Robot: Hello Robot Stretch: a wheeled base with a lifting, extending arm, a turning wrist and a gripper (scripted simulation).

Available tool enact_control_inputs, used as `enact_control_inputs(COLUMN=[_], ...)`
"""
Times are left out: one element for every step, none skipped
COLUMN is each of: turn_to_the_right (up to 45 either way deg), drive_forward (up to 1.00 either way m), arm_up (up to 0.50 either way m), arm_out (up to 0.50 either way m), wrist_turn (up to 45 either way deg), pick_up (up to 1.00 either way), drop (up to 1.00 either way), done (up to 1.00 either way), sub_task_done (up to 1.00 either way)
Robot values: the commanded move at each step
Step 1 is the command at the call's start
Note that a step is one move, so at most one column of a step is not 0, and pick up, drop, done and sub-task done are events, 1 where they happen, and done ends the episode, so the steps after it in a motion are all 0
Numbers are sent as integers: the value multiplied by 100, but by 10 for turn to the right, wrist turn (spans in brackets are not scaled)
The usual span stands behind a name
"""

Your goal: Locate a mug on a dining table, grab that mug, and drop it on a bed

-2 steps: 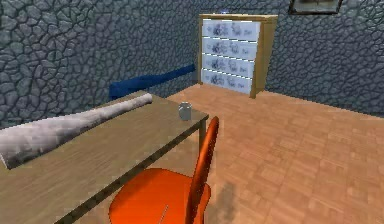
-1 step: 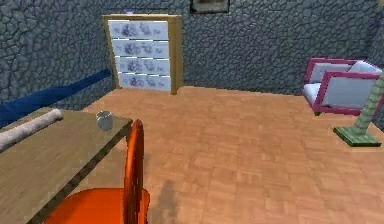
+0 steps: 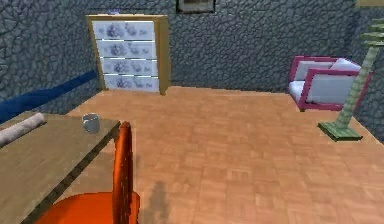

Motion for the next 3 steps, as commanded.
enact_control_inputs(turn_to_the_right=[0, -450, -450], drive_forward=[75, 0, 0], arm_up=[0, 0, 0], arm_out=[0, 0, 0], wrist_turn=[0, 0, 0], pick_up=[0, 0, 0], drop=[0, 0, 0], done=[0, 0, 0], sub_task_done=[0, 0, 0])
